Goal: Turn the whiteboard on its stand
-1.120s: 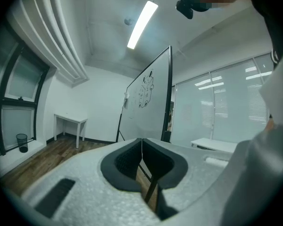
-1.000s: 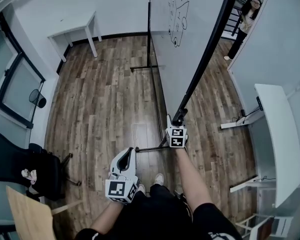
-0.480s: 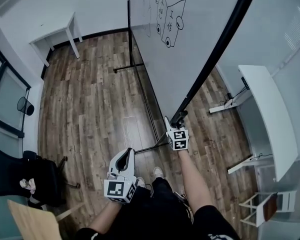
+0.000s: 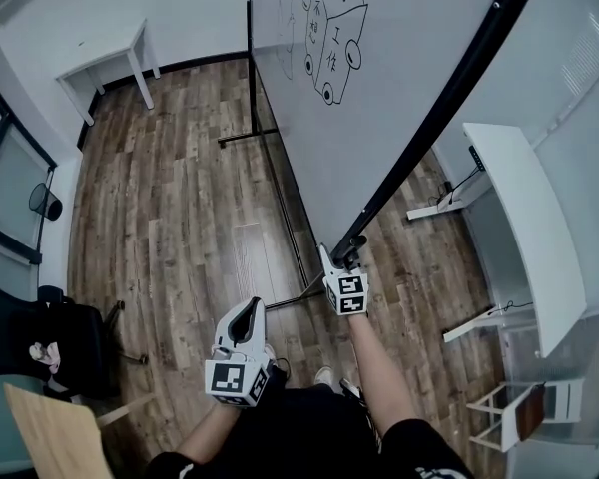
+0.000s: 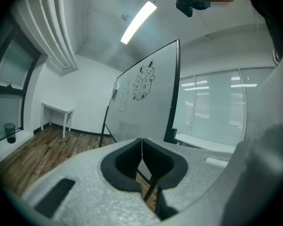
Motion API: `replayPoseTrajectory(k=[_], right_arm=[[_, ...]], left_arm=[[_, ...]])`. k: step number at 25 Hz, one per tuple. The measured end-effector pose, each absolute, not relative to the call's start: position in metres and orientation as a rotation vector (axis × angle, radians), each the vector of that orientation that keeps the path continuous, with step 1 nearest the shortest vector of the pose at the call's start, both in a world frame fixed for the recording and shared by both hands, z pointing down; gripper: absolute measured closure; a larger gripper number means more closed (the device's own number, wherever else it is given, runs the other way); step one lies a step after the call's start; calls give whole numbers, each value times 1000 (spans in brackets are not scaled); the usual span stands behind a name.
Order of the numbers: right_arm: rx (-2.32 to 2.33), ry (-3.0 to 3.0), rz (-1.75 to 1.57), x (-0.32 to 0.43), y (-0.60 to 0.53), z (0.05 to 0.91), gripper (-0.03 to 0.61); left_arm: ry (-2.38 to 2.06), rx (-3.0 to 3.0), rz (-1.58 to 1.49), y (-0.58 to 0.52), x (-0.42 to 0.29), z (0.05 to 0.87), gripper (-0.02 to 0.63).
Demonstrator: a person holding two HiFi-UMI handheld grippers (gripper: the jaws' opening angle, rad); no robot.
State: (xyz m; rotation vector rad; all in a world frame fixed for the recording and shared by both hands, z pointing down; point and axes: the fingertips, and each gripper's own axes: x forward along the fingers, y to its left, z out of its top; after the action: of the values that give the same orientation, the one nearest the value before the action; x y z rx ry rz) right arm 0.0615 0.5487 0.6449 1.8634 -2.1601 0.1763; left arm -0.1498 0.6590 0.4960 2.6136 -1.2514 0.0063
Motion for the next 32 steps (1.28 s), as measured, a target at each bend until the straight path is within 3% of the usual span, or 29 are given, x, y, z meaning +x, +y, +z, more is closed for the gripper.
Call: replayPoseTrajectory(k=[27,32], right_arm=[[1735,-2247,190,50,658,632,445],[1701,-2195,304,69,693,652,407]], left_arm=[[-1420,2555,-7,734,-109,472,595],[-1434,2571,-8,749,-95,483,595]])
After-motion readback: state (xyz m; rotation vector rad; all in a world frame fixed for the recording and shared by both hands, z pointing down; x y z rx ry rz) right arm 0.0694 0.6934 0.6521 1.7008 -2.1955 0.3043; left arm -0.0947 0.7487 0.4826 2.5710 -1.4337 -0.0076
